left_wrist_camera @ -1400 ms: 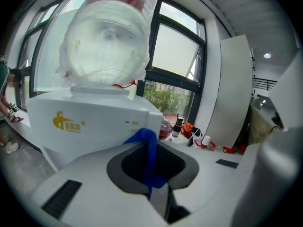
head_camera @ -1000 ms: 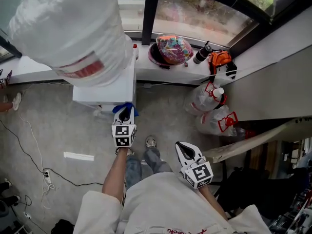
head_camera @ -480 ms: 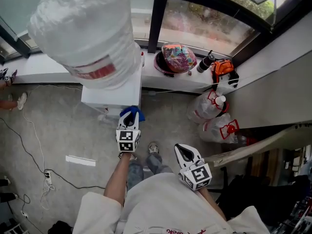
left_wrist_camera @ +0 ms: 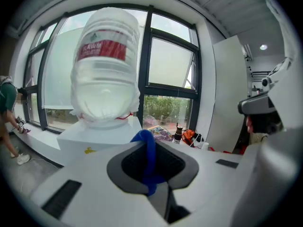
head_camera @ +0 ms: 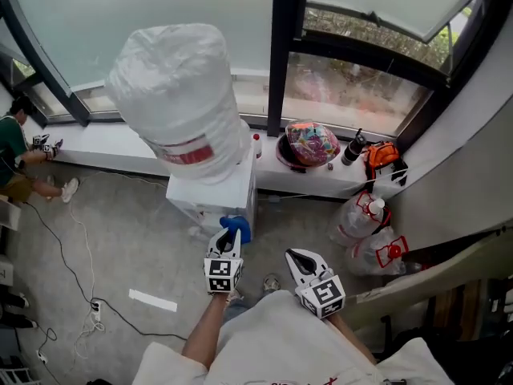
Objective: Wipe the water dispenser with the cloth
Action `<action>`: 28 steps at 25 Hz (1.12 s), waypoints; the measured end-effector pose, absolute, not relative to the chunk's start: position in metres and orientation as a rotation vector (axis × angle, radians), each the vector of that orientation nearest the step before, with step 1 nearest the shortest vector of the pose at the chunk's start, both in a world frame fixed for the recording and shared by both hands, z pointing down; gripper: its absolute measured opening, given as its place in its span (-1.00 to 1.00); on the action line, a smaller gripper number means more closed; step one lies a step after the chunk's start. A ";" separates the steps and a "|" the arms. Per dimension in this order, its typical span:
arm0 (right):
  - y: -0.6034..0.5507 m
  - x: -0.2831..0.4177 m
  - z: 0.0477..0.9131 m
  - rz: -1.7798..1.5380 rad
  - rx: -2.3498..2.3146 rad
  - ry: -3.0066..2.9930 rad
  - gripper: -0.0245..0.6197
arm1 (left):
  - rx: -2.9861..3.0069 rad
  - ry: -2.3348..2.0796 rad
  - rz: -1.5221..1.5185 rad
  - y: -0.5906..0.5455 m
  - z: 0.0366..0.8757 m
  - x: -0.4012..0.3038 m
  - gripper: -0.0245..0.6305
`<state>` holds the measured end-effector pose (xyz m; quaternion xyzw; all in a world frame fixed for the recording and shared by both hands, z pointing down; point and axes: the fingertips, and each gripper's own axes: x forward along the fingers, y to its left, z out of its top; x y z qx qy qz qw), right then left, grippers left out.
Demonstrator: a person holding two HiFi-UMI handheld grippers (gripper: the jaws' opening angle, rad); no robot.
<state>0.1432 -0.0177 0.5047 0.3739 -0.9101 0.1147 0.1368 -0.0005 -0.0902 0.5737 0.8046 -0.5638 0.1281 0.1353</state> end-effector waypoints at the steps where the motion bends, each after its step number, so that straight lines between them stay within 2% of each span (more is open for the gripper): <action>1: -0.019 0.143 0.504 0.324 1.063 -2.650 -0.88 | 2.325 -1.655 0.367 -0.084 0.568 -0.002 -0.77; 9: -0.017 0.141 0.499 0.248 0.987 -2.703 -0.88 | 2.264 -1.823 0.227 -0.050 0.527 -0.015 -0.77; 17: 0.039 0.119 0.492 0.201 0.951 -2.717 -0.88 | 2.319 -1.842 0.154 0.000 0.503 -0.023 -0.77; 28: 0.175 0.095 0.484 0.146 1.077 -2.727 -0.88 | 2.338 -1.863 0.120 0.166 0.488 -0.043 -0.77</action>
